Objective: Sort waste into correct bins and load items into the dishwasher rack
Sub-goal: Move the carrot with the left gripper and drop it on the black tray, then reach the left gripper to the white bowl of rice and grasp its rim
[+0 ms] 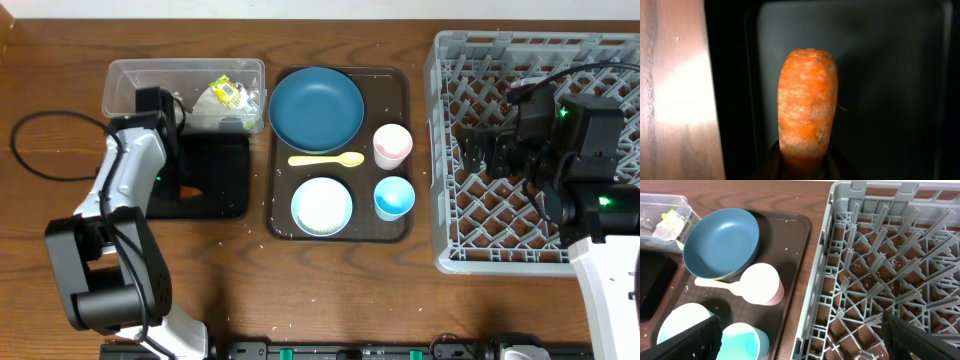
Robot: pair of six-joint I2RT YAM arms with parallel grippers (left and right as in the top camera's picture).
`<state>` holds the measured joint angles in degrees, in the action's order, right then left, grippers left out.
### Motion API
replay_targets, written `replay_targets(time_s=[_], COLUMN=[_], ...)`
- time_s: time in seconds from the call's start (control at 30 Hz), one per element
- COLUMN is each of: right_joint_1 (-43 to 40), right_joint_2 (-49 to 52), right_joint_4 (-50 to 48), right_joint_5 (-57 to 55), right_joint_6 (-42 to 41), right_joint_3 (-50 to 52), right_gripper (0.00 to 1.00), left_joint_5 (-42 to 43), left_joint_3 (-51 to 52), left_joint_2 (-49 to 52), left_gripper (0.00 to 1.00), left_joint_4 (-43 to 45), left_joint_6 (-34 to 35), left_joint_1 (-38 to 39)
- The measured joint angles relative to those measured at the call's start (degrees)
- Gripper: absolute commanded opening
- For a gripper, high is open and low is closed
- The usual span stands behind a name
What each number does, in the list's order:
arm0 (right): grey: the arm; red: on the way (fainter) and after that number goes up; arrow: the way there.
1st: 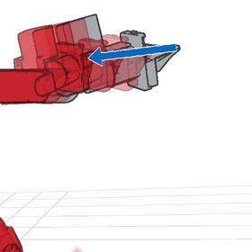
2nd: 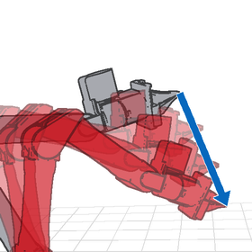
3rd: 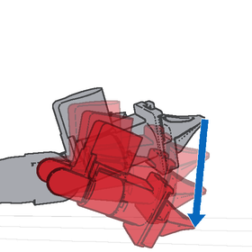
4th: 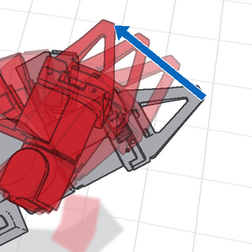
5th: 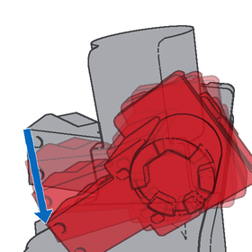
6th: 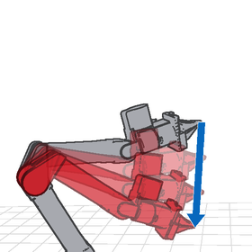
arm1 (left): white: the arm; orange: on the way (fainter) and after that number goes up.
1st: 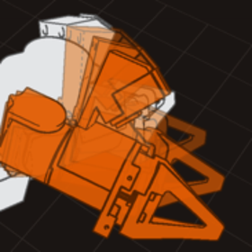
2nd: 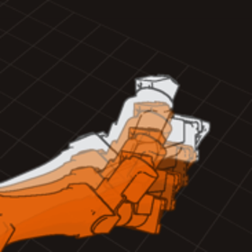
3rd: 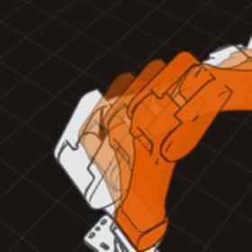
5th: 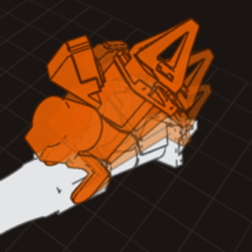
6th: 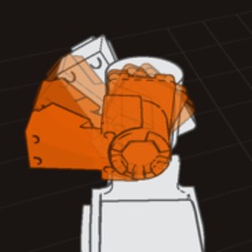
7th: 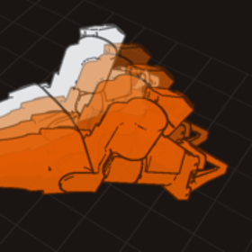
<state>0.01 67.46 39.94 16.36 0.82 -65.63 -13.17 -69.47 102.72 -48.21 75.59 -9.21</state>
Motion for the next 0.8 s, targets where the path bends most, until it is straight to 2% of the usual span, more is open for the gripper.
replay_targets(time_s=[0.1,0.33,0.37,0.5,0.6,0.73,0.8], right_joint_1=[0.0,0.0,0.0,0.0,0.0,0.0,0.0], right_joint_2=[0.0,0.0,0.1,0.1,0.2,0.2,0.2], right_joint_4=[0.0,0.0,0.0,0.0,0.0,0.0,0.0], right_joint_5=[0.0,0.0,0.0,0.0,0.0,0.0,0.0], right_joint_6=[-0.2,-0.2,-0.2,-0.2,-0.2,-0.2,-0.2], right_joint_3=[0.0,0.0,0.0,0.0,0.0,0.0,0.0], right_gripper=[0.99,0.99,0.99,0.99,0.99,0.99,0.99], left_joint_5=[0.8,1.3,1.6,5.0,7.9,11.3,12.2], left_joint_3=[0.5,0.3,0.0,-4.1,-7.6,-10.3,-10.7], left_joint_2=[0.0,-0.1,-0.2,-3.0,-7.9,-15.5,-17.0], left_gripper=[0.38,0.37,0.33,0.31,0.39,0.48,0.49], left_joint_4=[0.5,1.3,1.3,1.2,1.7,3.3,3.5], left_joint_6=[0.2,-5.1,-6.6,-17.8,-27.8,-42.4,-47.9], left_joint_1=[0.0,0.0,0.0,0.6,2.8,10.5,15.0])
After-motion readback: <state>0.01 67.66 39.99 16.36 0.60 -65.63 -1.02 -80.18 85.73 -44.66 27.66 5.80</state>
